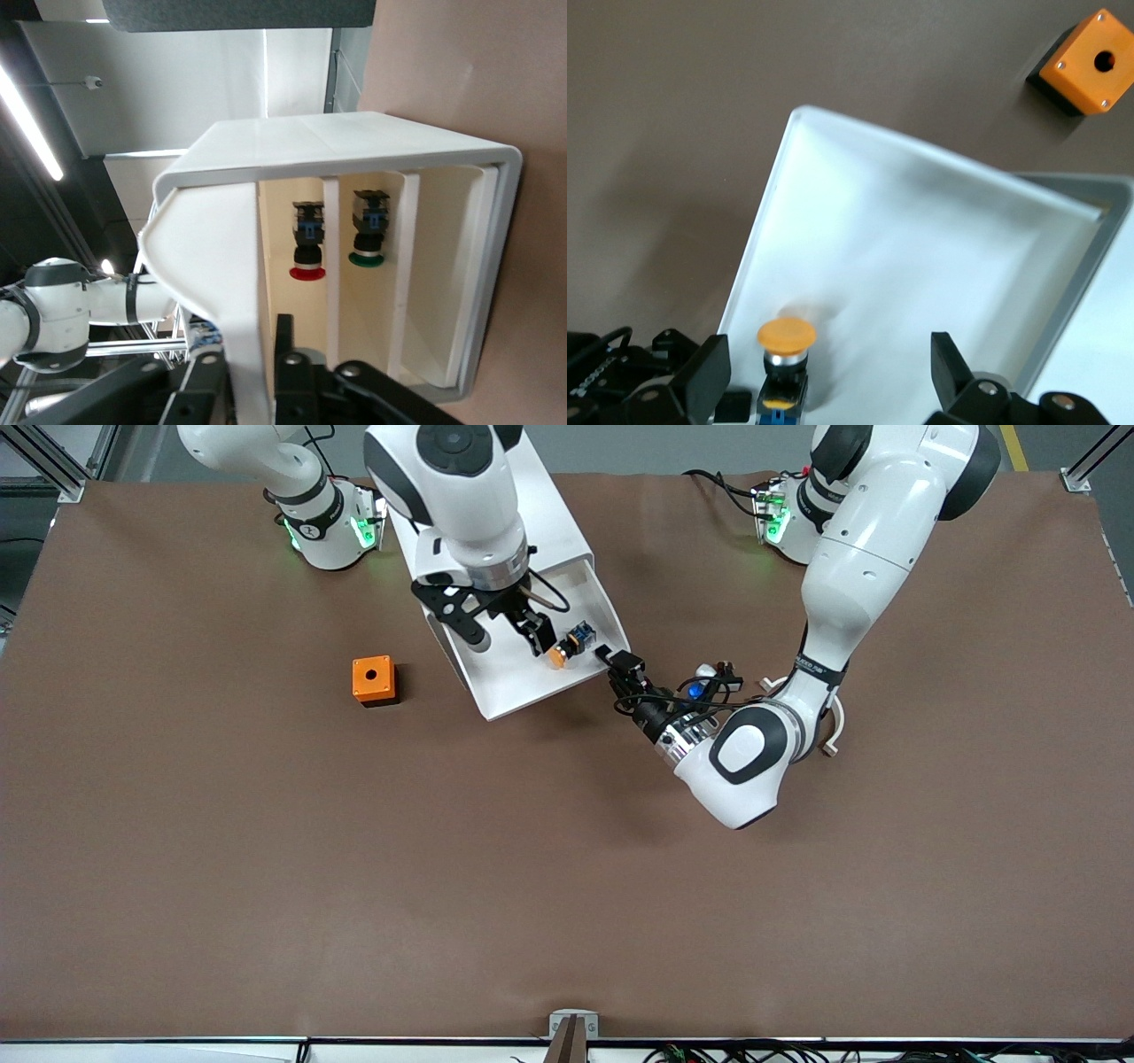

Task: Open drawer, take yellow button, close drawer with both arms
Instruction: 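Reach into the open drawer and grasp the yellow button with the right gripper, then lift the yellow button out of the drawer with the right gripper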

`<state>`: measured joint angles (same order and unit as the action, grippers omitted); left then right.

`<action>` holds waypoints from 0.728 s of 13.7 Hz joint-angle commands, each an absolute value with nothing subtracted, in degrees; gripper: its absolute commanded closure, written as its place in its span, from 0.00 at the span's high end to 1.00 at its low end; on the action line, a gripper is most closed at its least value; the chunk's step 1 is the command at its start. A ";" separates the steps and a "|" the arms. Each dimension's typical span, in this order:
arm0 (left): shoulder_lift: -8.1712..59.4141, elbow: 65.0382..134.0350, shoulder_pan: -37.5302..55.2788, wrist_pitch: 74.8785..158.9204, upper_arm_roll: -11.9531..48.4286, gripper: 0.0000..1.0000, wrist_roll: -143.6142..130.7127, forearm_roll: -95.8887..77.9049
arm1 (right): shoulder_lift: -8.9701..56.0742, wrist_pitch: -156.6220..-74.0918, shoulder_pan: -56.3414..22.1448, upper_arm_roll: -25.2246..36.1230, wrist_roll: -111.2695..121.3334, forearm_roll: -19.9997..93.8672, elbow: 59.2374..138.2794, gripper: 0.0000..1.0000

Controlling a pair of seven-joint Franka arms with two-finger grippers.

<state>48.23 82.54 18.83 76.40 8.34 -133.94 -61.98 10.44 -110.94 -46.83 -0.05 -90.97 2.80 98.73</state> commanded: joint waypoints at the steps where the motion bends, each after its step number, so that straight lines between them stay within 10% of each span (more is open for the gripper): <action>1: 48.87 82.00 18.72 80.32 7.91 0.55 -133.16 -61.79 | 13.00 -113.81 -50.26 0.70 -96.66 -0.25 98.53 1.00; 4: 48.96 81.04 18.37 80.95 7.91 0.85 -126.43 -61.52 | 15.20 -116.36 -51.76 0.70 -99.75 -0.97 98.17 1.00; 10: 48.34 79.72 15.83 80.51 8.26 0.99 -102.43 -61.79 | 19.15 -117.77 -53.26 0.70 -104.23 -1.05 95.10 0.99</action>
<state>48.25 80.91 17.19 81.00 7.86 -108.45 -61.97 17.19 -118.04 -51.66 -0.01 -101.63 -0.01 97.61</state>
